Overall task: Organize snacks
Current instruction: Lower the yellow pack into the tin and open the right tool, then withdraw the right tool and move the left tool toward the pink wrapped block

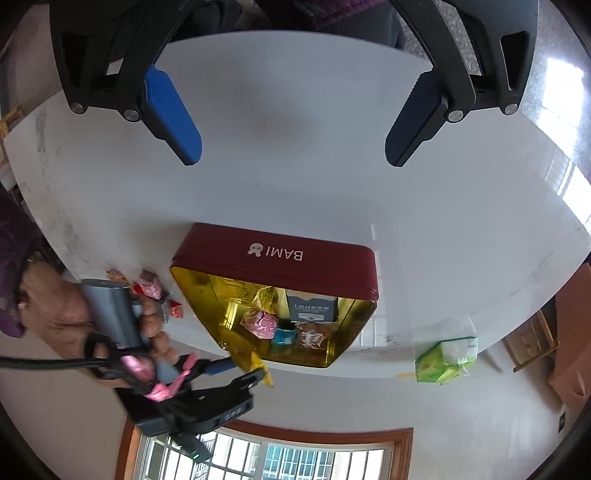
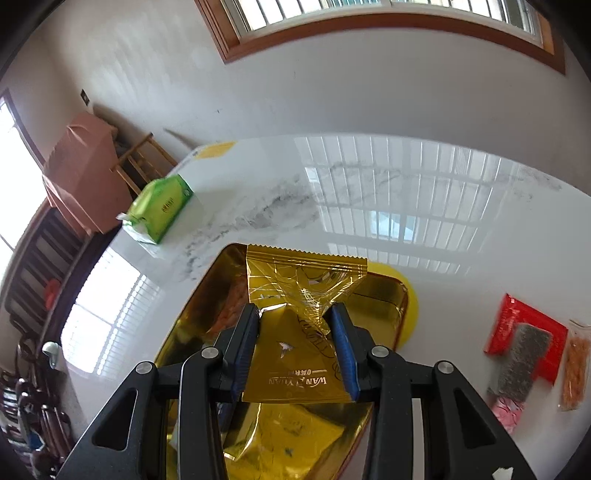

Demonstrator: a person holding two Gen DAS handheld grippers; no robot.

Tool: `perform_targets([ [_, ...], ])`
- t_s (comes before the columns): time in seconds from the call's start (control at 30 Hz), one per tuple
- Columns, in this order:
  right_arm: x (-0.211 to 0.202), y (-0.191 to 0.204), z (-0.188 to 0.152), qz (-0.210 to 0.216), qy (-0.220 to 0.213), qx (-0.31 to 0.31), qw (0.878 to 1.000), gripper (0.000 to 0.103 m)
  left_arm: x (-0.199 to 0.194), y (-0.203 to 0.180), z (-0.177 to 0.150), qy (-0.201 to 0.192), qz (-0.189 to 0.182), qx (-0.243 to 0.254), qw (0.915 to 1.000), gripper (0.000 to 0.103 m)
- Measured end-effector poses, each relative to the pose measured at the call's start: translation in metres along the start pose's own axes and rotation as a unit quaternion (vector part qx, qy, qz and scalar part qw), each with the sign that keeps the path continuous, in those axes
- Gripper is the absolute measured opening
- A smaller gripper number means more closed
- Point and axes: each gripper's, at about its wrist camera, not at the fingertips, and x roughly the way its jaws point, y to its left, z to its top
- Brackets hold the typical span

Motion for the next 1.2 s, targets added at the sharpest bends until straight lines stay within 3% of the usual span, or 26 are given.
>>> perform_targets([
  [0.2,0.025,-0.001,0.002,-0.016,0.017,-0.001,1.000,0.037,-0.010,-0.001,-0.004,-0.025,-0.007,0.011,0.9996,0.099],
  [0.47,0.029,0.007,-0.004,-0.058,0.013,-0.036,0.998,0.040,-0.013,-0.001,-0.005,-0.039,0.000,0.023,0.9990,0.099],
  [0.63,0.016,0.006,-0.005,-0.057,-0.019,-0.034,0.998,0.063,-0.011,0.000,-0.004,-0.041,0.001,0.023,0.9989,0.099],
  [0.67,0.012,0.005,-0.006,-0.063,-0.027,-0.036,0.997,0.067,-0.011,0.000,-0.005,-0.042,-0.003,0.021,0.9989,0.099],
  [0.9,-0.048,-0.013,-0.029,-0.059,-0.127,-0.028,0.990,0.068,-0.018,-0.001,-0.001,-0.056,-0.015,0.014,0.9982,0.099],
  [1.07,-0.102,-0.055,-0.077,-0.099,-0.172,-0.019,0.980,0.068,-0.017,-0.014,0.008,-0.036,-0.034,0.039,0.9980,0.099],
  [1.2,-0.141,-0.113,-0.123,-0.166,-0.180,0.006,0.970,0.068,-0.018,-0.033,0.018,-0.035,-0.033,0.085,0.9952,0.099],
])
